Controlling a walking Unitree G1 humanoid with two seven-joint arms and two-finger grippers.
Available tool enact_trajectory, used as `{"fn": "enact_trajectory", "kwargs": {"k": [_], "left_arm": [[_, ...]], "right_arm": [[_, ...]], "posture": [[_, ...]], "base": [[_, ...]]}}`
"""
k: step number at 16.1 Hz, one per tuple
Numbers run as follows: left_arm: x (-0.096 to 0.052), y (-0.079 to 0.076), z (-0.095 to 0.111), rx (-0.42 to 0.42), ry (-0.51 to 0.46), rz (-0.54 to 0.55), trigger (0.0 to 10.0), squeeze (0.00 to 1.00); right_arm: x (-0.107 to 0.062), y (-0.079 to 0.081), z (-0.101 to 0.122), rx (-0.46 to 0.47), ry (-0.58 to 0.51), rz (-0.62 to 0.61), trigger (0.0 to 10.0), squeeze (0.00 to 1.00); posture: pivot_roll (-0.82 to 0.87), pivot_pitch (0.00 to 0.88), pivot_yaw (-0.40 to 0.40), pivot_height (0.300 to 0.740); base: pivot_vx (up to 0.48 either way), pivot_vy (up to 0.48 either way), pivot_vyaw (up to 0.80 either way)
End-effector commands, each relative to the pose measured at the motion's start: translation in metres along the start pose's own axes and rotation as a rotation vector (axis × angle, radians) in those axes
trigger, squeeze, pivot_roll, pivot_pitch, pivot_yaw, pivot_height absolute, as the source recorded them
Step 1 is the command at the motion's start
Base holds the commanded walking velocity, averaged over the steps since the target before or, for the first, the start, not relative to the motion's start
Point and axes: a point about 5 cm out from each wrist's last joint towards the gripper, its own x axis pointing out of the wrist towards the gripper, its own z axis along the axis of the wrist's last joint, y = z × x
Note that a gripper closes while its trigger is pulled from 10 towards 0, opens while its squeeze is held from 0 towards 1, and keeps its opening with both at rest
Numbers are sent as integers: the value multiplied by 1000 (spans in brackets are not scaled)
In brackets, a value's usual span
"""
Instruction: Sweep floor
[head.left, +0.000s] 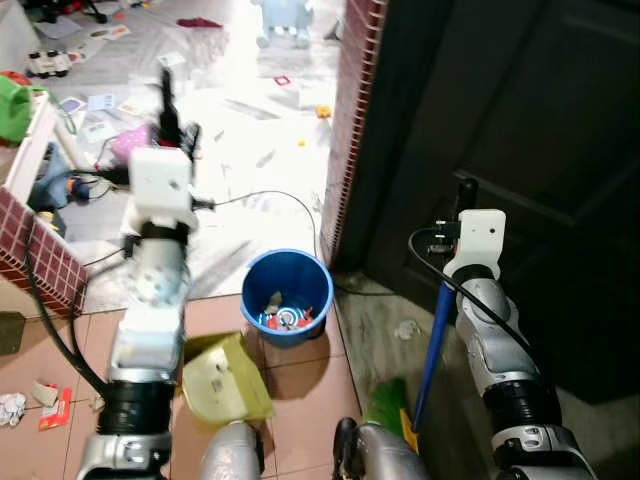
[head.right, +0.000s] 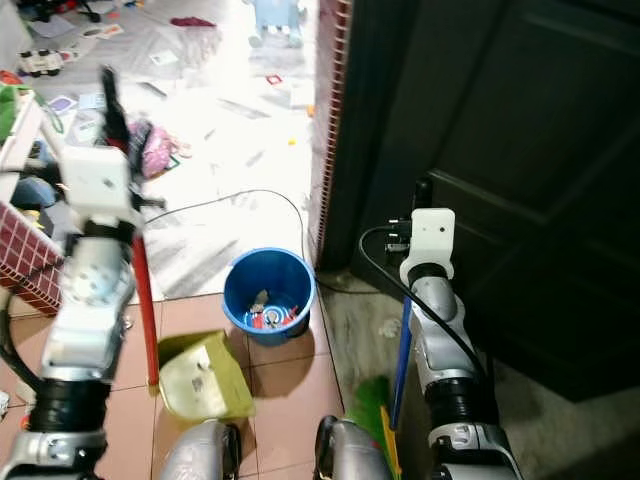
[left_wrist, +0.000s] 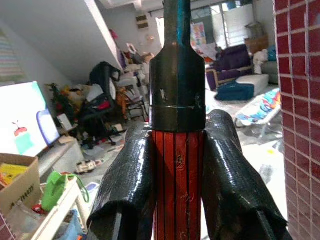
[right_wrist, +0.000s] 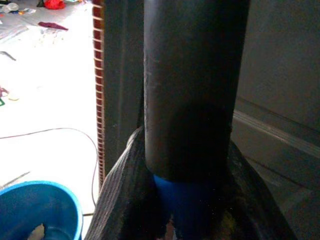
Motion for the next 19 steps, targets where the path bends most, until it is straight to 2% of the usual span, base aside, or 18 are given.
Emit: {"fn": "enact_trajectory", "kwargs": {"k": [1,4,7,12,13,19], "left_arm": [[-1,0,2,37,-29,-6,10000,0],[-5,-22,-5,-3,-3,-73,10000,0],[-6,-32,-3,-32,-11,-101,10000,0],[-11,-38,-7,-81,18,-129,10000,0],[-15,-40,-13,-111,48,-125,10000,0],[-19,-41,-29,-150,97,-107,10000,0]], "right_arm": [[-1,2,5,9,-26,9,10000,0],[1,6,6,16,-26,14,10000,0],[1,7,7,17,-30,19,10000,0],[3,9,9,24,-37,18,10000,0],[3,10,10,34,-44,15,10000,0],[7,18,14,49,-78,5,10000,0]], "posture": [[-35,114,-27,740],[-41,117,-24,740],[-43,122,-22,740],[-42,116,-22,740],[-40,111,-21,740],[-31,63,-21,740]], "base": [[0,480,0],[0,480,0],[0,480,0],[0,480,0],[0,480,0],[0,480,0]]}}
